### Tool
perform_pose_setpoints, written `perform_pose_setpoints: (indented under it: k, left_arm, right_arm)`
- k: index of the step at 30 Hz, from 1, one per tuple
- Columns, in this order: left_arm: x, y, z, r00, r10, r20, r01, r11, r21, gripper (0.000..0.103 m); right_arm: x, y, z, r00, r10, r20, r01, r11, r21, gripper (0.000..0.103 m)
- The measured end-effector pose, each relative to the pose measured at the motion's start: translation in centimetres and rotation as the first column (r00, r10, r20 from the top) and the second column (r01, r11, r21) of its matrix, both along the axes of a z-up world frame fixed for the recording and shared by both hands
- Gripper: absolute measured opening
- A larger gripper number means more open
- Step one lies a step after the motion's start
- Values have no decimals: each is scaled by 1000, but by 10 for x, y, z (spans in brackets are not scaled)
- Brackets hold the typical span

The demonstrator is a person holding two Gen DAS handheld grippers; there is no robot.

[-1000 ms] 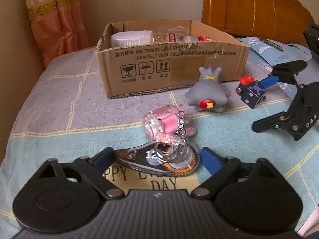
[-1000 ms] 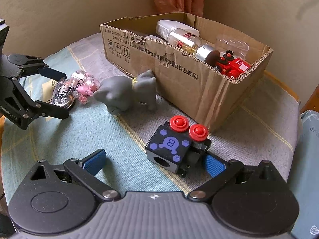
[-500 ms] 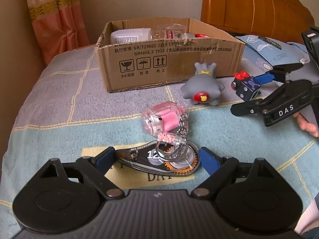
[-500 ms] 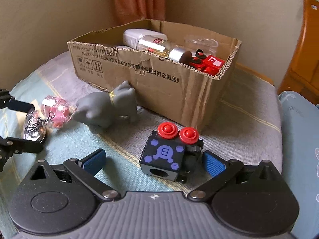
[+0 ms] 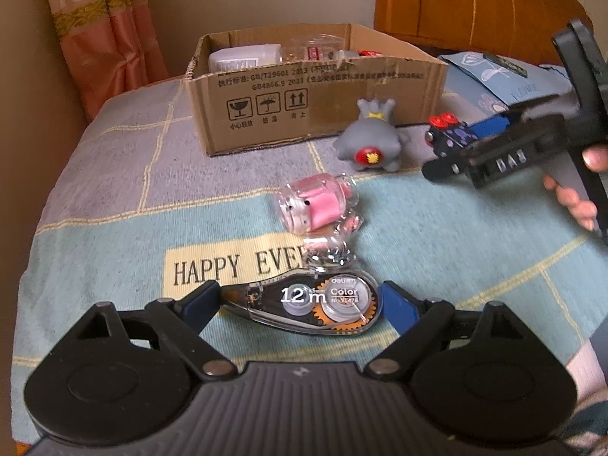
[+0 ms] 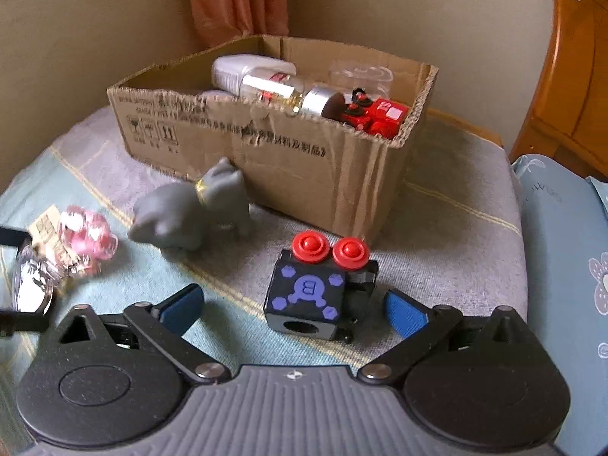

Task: Organize rigid objects
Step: 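Grasp the tape dispenser with the left gripper while the right gripper grasps the black cube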

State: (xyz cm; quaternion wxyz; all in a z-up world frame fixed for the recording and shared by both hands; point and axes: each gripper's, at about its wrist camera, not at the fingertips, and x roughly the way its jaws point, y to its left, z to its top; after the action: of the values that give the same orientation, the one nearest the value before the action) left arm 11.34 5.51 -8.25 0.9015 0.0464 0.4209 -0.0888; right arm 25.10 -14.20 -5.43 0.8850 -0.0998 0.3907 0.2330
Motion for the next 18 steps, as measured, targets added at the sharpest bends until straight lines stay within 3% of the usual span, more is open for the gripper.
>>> perform_pose_setpoints:
  k: [12,18]
  left_arm:
    - [-7,-2,4,1000,-16,-10,16,1000,-4,89]
    - [-10,-2,8,1000,-19,-7,18,1000,-13,89]
  right_arm:
    - [9,-2,7,997,-75,2,75,997,6,81]
    - [7,-2,6,997,-78,-8,78,997,-17,61]
